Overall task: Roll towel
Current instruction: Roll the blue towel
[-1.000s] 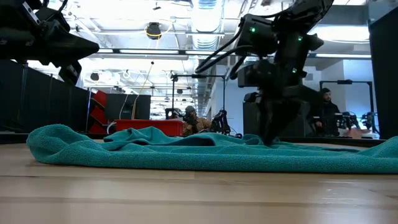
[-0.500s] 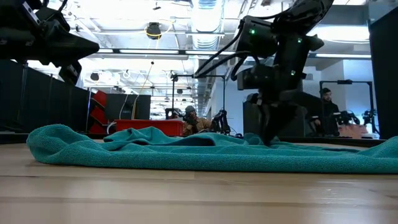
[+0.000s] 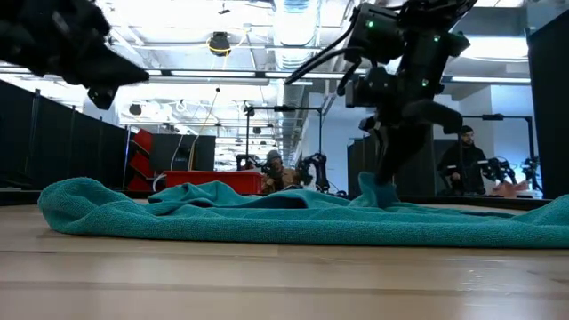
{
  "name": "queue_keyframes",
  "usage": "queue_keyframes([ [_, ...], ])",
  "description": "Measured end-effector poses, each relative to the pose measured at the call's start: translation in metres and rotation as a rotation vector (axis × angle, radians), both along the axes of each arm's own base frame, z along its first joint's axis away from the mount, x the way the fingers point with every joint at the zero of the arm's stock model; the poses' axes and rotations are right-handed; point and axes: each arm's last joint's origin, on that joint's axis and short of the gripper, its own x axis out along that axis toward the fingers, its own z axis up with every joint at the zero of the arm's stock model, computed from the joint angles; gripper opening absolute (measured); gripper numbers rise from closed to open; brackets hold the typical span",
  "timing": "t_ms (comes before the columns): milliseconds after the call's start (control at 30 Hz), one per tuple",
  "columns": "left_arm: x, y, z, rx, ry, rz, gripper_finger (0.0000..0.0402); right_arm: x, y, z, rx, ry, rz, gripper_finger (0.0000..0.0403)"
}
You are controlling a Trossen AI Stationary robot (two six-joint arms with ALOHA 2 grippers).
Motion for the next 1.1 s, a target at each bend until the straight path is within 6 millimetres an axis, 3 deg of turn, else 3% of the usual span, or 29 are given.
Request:
queue_keyframes([
  [200, 0.043, 0.002, 0.028, 0.047, 0.32, -0.041, 0.0055, -0.002, -0.006, 0.007, 0.01, -0.028, -0.043, 0.0],
  [367, 0.085, 0.001, 0.032, 0.139, 0.624, -0.228, 0.0106, -0.003, -0.006, 0.008, 0.013, -0.029, -0.05, 0.0],
  [500, 0.109, -0.006, 0.017, 0.231, 0.804, -0.384, 0.0126, -0.003, -0.005, 0.008, 0.013, -0.028, -0.047, 0.0],
  [700, 0.135, -0.014, -0.01, 0.374, 0.897, -0.528, 0.0126, -0.003, -0.005, 0.008, 0.004, -0.023, -0.024, 0.0],
  [933, 0.162, -0.015, -0.03, 0.508, 0.903, -0.568, 0.0126, -0.003, -0.005, 0.008, -0.008, -0.018, 0.003, 0.0],
  [1100, 0.167, -0.014, -0.044, 0.542, 0.967, -0.584, 0.0125, -0.004, -0.005, 0.007, -0.008, -0.005, 0.006, 0.0],
])
